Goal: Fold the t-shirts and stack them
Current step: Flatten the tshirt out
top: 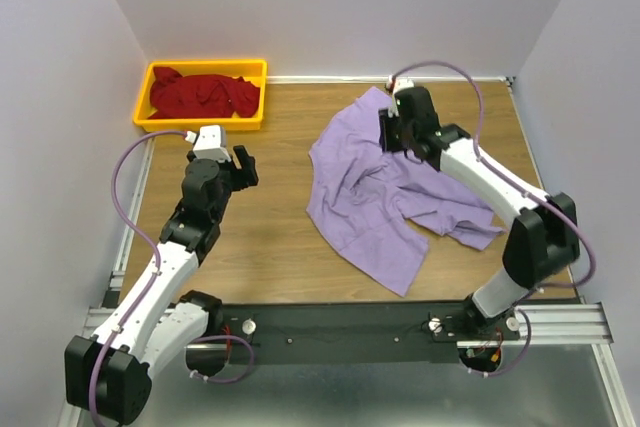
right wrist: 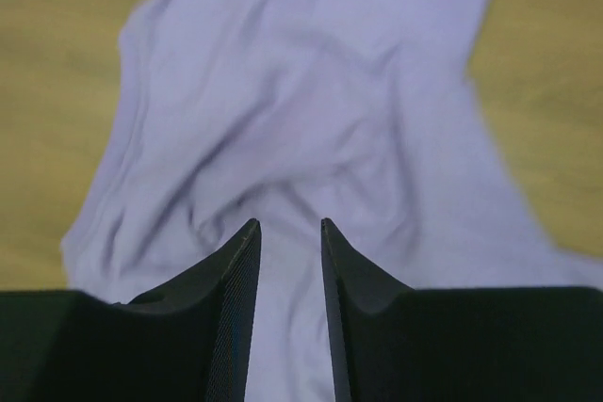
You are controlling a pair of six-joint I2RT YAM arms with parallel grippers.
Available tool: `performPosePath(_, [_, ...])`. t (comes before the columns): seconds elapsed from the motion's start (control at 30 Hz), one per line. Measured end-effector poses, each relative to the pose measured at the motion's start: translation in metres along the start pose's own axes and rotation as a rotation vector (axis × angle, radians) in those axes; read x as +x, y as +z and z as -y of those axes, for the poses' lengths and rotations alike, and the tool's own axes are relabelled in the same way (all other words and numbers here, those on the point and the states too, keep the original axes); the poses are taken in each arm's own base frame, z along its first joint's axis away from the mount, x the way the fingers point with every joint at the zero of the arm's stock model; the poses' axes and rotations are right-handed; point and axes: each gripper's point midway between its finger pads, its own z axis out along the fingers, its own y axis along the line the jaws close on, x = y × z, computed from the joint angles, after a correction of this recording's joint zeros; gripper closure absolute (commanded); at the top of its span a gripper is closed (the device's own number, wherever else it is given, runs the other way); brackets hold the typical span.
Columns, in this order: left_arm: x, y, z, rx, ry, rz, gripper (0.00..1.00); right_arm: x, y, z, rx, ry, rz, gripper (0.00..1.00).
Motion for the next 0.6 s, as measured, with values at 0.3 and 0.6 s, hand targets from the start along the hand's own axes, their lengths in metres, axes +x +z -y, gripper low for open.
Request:
performPosePath(0.3, [-0.001,0.001,-0.004,-0.011,-0.007,0.002,0.21,0.177,-0.029,-0.073,-0.282,0.089,-0.434,0.63])
performPosePath(0.6, [-0.001,0.0,-0.004,-0.012,-0.007,0.002,0.21,0.203,0.003,-0.145,-0.385,0.064,-0.593,0.63])
